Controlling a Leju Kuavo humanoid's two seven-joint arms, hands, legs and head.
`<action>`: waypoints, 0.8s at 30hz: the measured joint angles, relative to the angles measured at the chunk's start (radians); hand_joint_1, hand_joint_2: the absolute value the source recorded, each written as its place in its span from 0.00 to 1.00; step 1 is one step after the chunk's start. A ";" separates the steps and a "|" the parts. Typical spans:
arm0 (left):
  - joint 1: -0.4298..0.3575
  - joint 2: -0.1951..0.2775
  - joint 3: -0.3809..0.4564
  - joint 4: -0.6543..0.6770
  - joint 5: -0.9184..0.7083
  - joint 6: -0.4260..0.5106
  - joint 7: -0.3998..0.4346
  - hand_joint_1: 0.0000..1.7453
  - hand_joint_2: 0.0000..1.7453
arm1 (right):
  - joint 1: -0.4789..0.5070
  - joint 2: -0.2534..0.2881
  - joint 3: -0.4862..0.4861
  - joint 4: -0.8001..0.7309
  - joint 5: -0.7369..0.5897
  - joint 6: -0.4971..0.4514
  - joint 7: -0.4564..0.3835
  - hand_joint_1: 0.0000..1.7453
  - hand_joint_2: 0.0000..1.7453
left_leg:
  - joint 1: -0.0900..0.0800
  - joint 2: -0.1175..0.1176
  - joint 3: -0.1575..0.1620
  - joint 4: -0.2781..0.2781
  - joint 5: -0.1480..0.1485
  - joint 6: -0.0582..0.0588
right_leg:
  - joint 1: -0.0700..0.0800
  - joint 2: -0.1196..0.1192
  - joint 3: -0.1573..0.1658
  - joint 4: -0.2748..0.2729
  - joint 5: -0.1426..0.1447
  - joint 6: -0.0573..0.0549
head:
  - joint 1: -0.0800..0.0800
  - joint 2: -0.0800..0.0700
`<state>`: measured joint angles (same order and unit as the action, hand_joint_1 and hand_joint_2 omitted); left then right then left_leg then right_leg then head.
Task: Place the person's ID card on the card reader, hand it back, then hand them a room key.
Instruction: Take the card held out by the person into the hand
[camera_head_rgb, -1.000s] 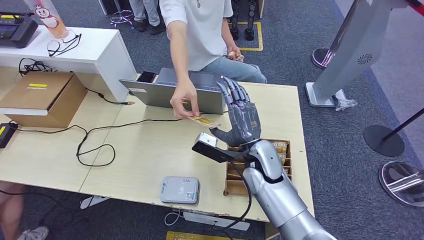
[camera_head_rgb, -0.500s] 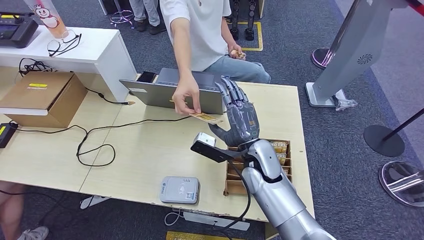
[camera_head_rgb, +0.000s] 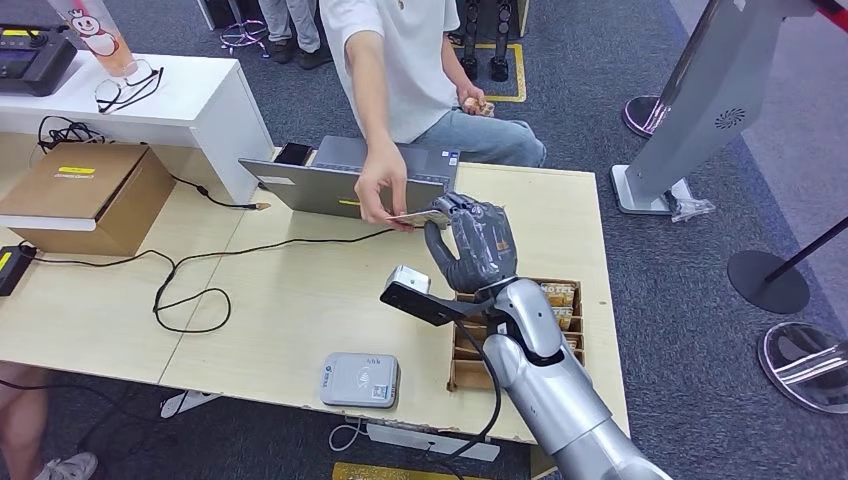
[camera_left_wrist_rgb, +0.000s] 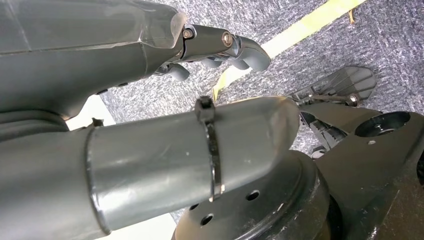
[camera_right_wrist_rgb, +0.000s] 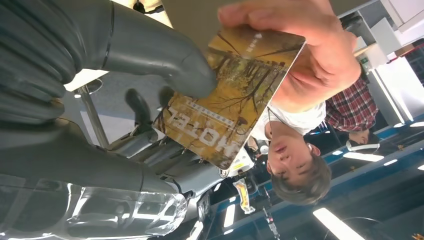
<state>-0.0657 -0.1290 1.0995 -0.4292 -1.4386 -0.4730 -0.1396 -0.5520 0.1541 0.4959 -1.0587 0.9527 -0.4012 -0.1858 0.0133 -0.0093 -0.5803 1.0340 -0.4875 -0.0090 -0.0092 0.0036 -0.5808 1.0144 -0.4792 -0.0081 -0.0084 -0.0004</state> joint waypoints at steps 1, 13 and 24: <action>0.000 0.000 -0.001 0.000 0.000 0.000 0.000 0.00 0.00 | 0.000 0.000 0.000 0.000 0.000 0.000 0.000 1.00 1.00 | 0.000 0.000 0.000 0.000 0.000 0.000 | 0.000 0.000 0.000 0.000 0.000 0.000 | 0.000 0.000; 0.000 0.000 -0.002 0.000 0.002 0.000 0.000 0.00 0.00 | 0.000 0.000 0.000 -0.003 0.000 0.003 0.000 1.00 1.00 | 0.000 0.000 0.000 0.000 0.000 0.000 | 0.000 0.000 0.000 0.000 0.000 0.000 | 0.000 0.000; 0.007 0.000 -0.008 0.000 0.010 -0.003 -0.002 0.00 0.00 | 0.001 0.000 0.000 -0.012 -0.021 0.033 -0.003 1.00 1.00 | 0.000 0.000 0.000 0.000 0.000 0.000 | 0.000 0.000 0.000 0.000 0.000 0.000 | 0.000 0.000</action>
<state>-0.0591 -0.1289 1.0917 -0.4291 -1.4288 -0.4765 -0.1411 -0.5506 0.1541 0.4964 -1.0707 0.9315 -0.3686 -0.1886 0.0133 -0.0093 -0.5803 1.0340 -0.4875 -0.0090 -0.0092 0.0036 -0.5808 1.0144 -0.4792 -0.0082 -0.0084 -0.0004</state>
